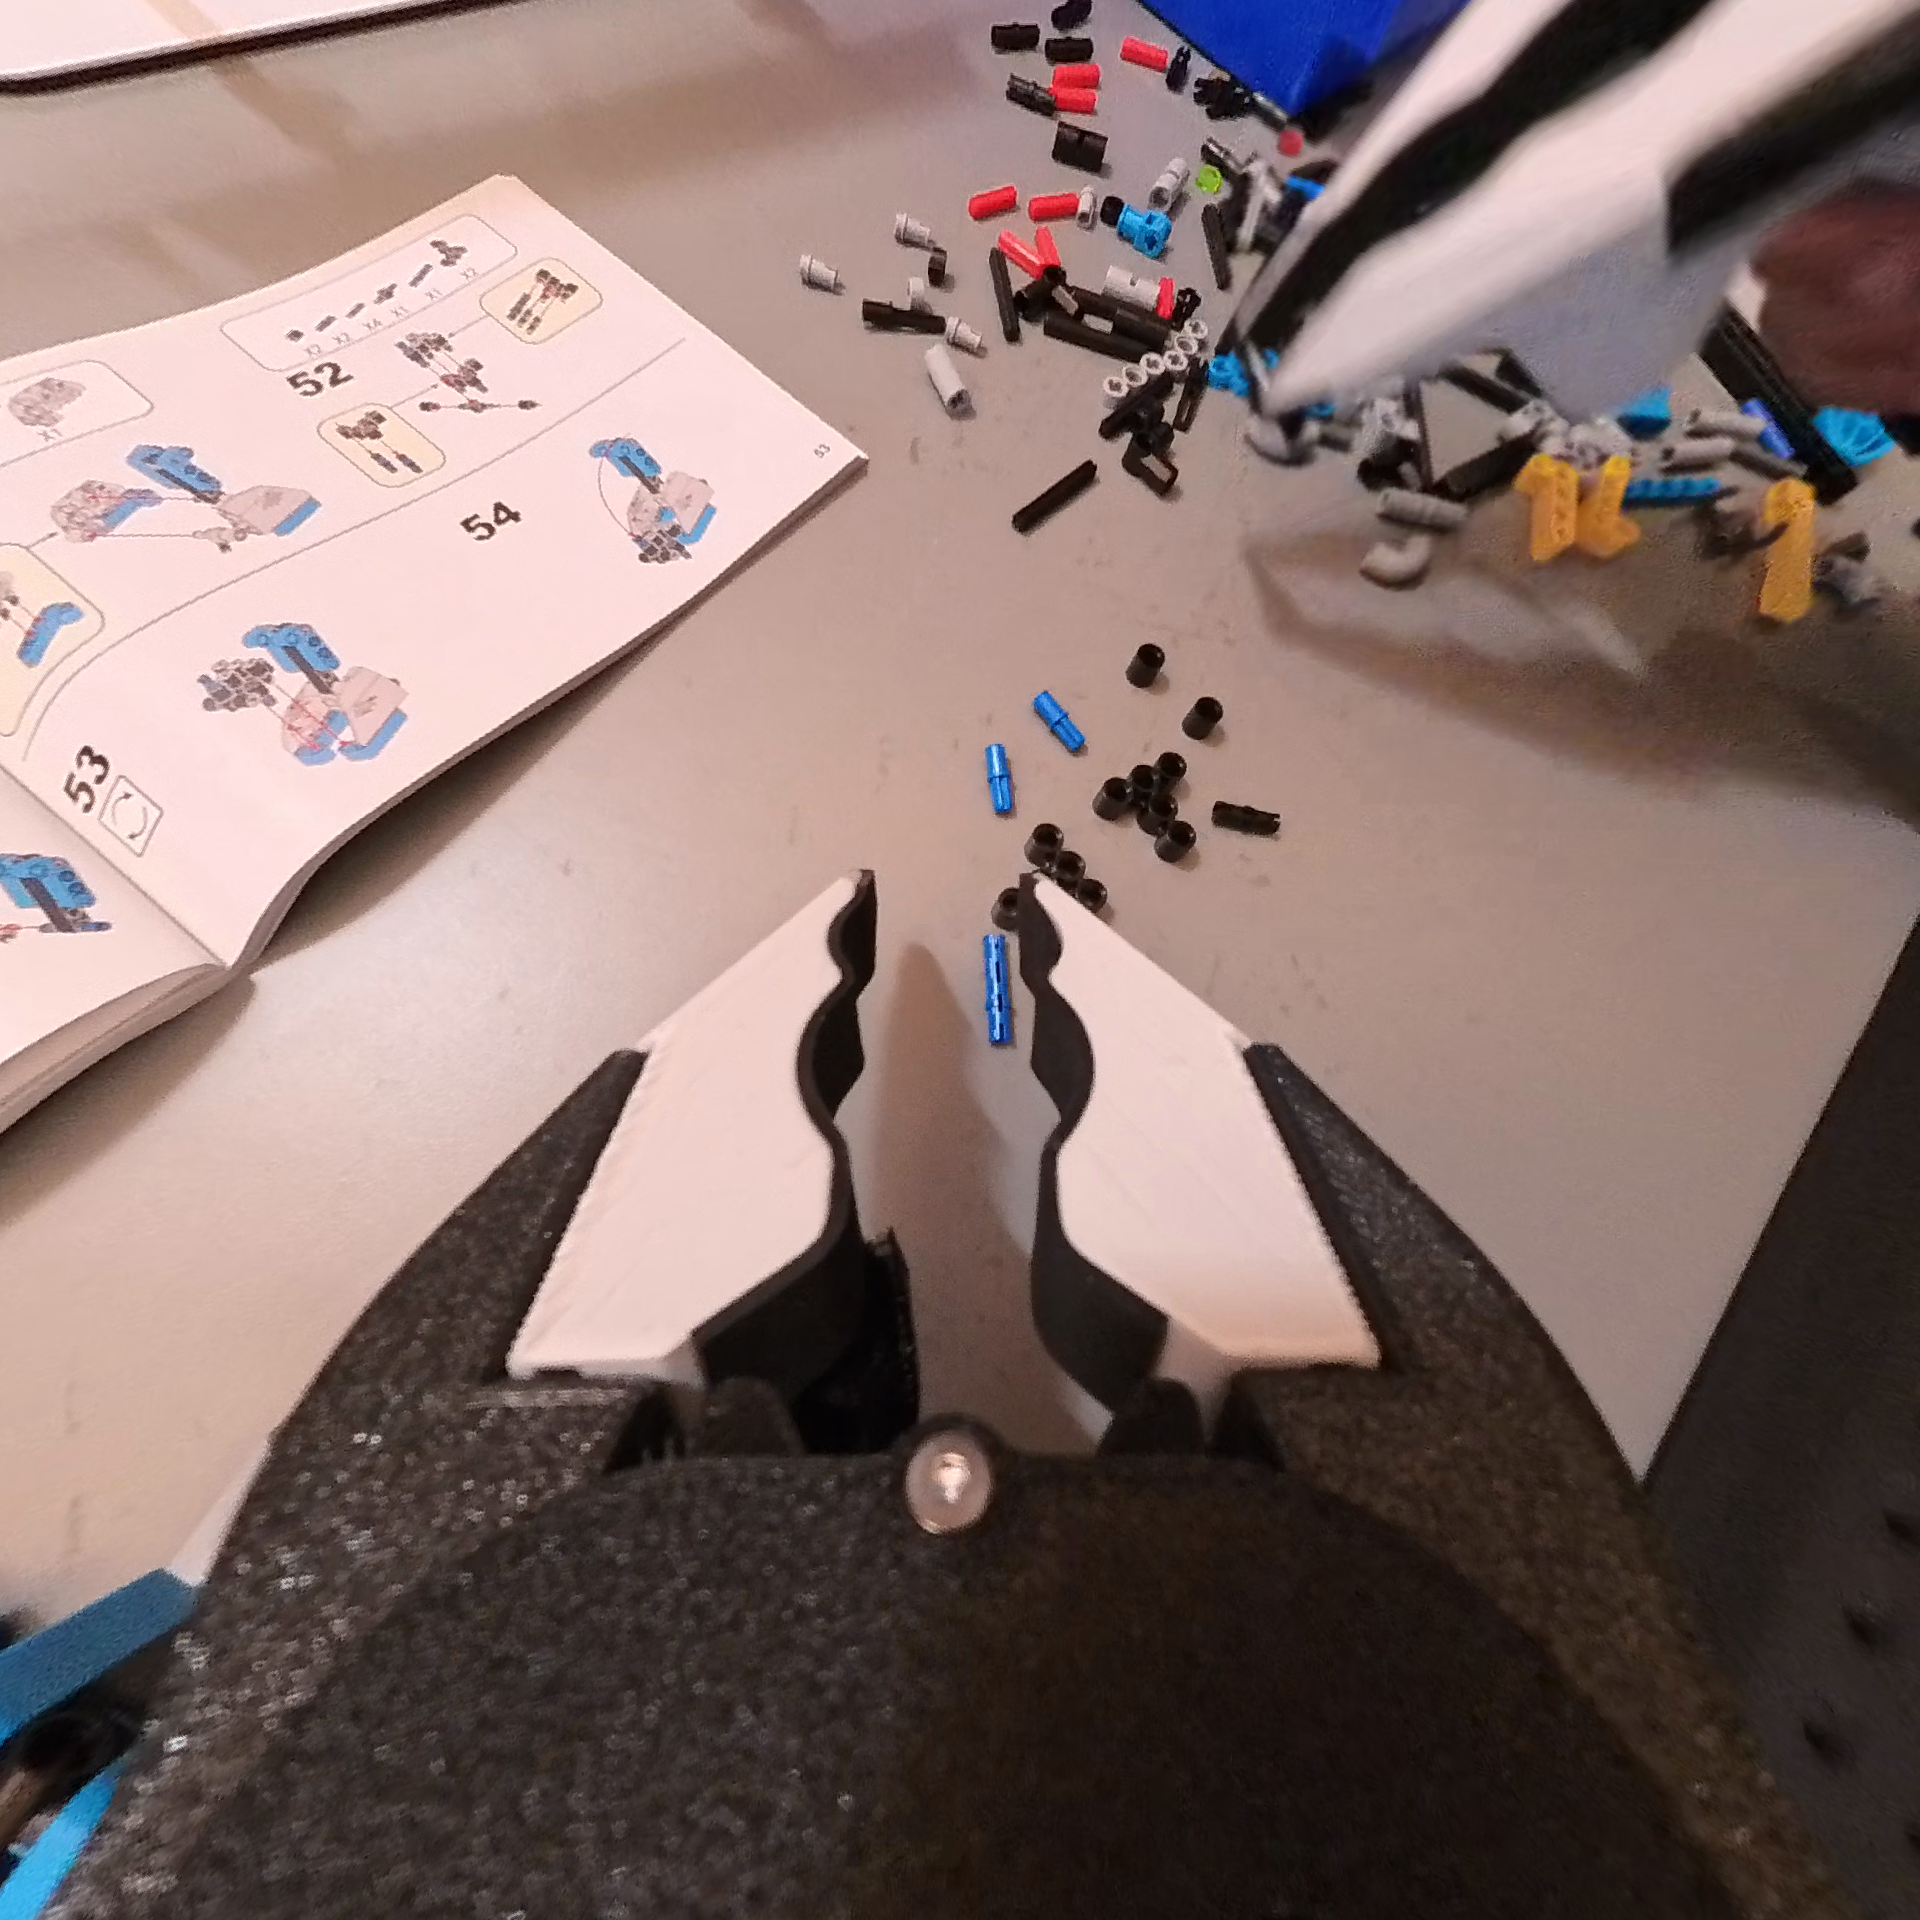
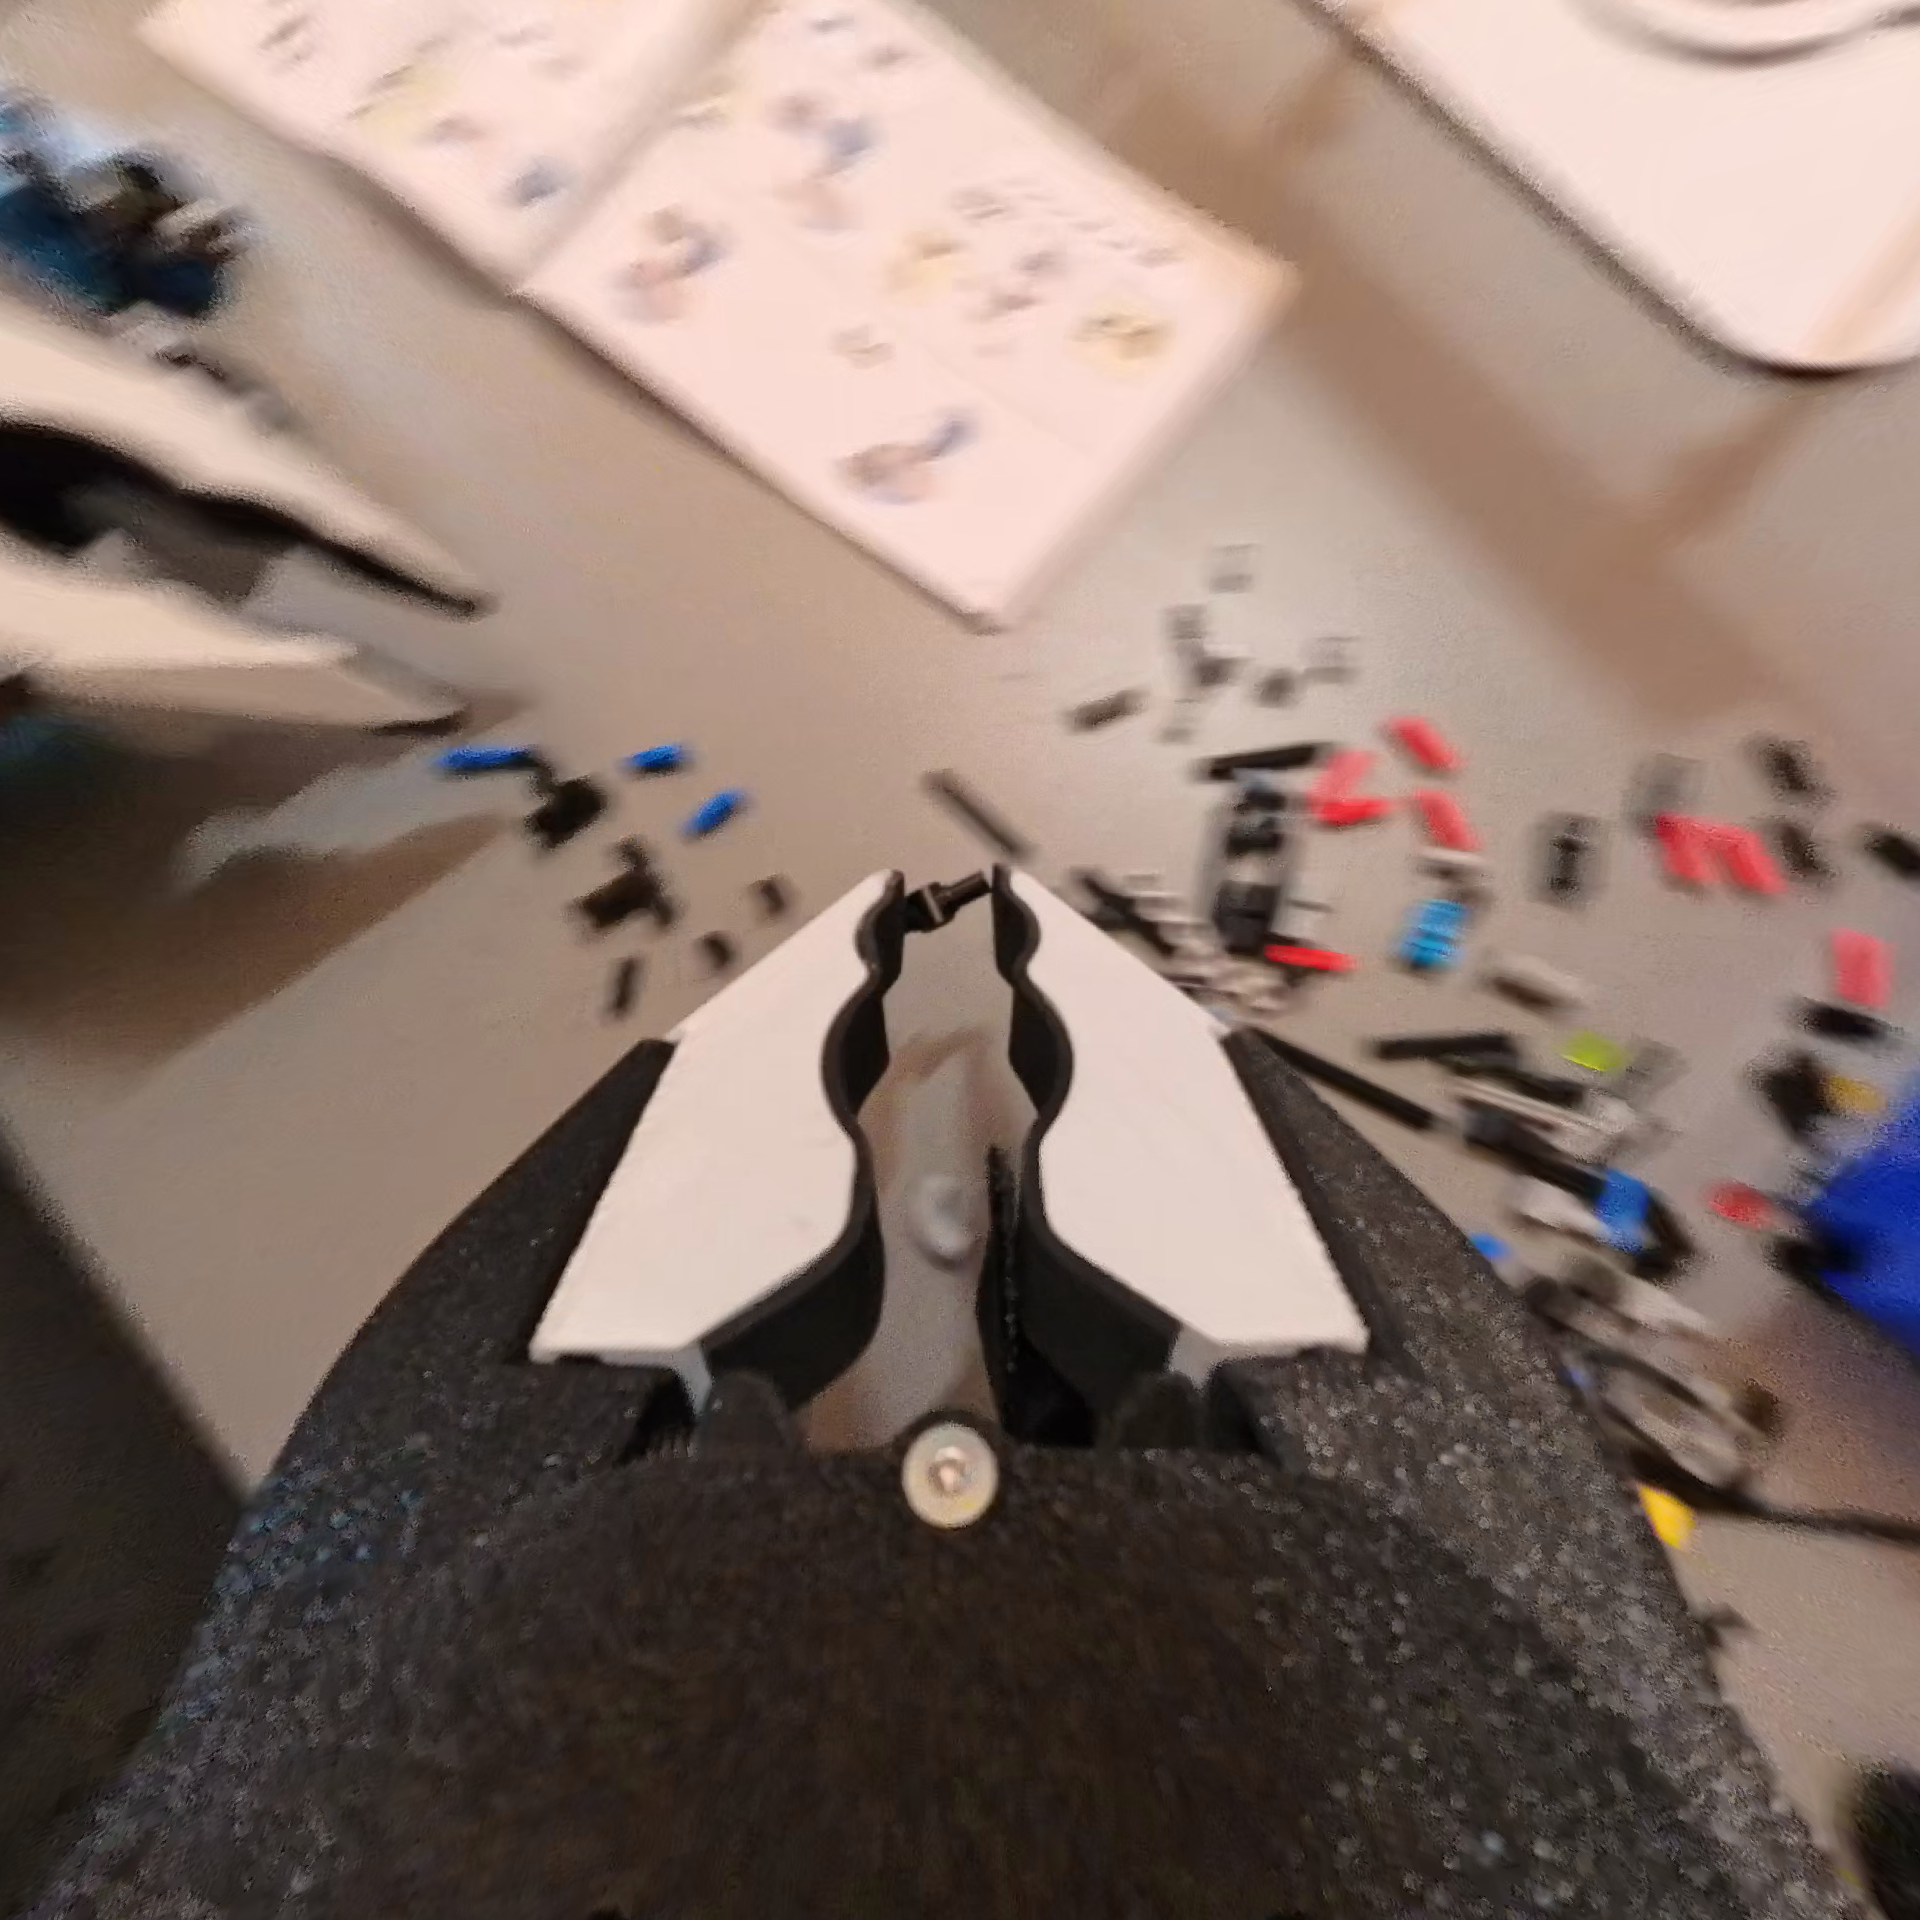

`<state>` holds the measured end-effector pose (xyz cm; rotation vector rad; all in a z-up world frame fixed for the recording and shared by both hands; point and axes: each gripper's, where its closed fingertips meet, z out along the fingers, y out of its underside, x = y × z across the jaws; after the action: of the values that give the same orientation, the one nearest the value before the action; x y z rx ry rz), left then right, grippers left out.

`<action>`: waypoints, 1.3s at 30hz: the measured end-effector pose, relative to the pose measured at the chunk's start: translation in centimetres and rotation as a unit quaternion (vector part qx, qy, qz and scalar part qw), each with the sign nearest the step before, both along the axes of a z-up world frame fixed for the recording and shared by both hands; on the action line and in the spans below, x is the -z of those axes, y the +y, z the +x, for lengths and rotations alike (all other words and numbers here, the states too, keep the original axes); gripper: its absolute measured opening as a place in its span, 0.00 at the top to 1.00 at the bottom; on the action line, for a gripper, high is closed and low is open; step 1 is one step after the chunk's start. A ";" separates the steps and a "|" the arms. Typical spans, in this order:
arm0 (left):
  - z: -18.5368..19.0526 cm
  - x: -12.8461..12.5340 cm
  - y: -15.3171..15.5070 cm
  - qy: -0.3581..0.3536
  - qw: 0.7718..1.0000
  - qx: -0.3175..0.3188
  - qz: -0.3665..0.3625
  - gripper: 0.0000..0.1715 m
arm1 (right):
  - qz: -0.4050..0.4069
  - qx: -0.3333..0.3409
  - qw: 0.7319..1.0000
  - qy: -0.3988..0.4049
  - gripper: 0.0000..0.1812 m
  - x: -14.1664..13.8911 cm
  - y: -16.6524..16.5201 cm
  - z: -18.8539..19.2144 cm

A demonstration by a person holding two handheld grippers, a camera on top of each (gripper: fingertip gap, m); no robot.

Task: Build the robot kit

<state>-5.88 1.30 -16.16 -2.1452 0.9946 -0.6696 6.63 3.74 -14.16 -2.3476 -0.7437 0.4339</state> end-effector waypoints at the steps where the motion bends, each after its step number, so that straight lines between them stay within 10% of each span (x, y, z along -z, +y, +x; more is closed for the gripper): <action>1: 0.0 0.0 0.0 0.000 1.000 0.000 0.000 0.84 | -0.017 -0.045 0.999 0.003 0.91 0.4 -1.7 -1.7; 5: 0.0 0.0 -0.1 0.000 1.000 0.002 -0.001 0.84 | -0.068 -0.150 0.986 -0.014 0.91 3.3 -6.5 -5.0; 12: 0.0 0.0 -0.1 0.001 1.000 0.002 0.000 0.84 | -0.053 -0.147 0.987 -0.028 0.83 3.1 -6.5 -4.6; 20: 0.1 0.1 -0.2 0.002 1.000 0.004 0.000 0.84 | 0.018 0.031 0.999 -0.023 0.84 -1.1 -1.4 2.7; 39: 0.1 0.1 -0.2 -0.001 1.000 0.006 -0.006 0.84 | 0.051 0.302 0.947 -0.101 0.82 2.5 6.4 12.8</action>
<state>-5.77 1.10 -16.28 -2.1504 1.0044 -0.6854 19.42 10.13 -16.66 -2.3892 -0.0978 -0.1118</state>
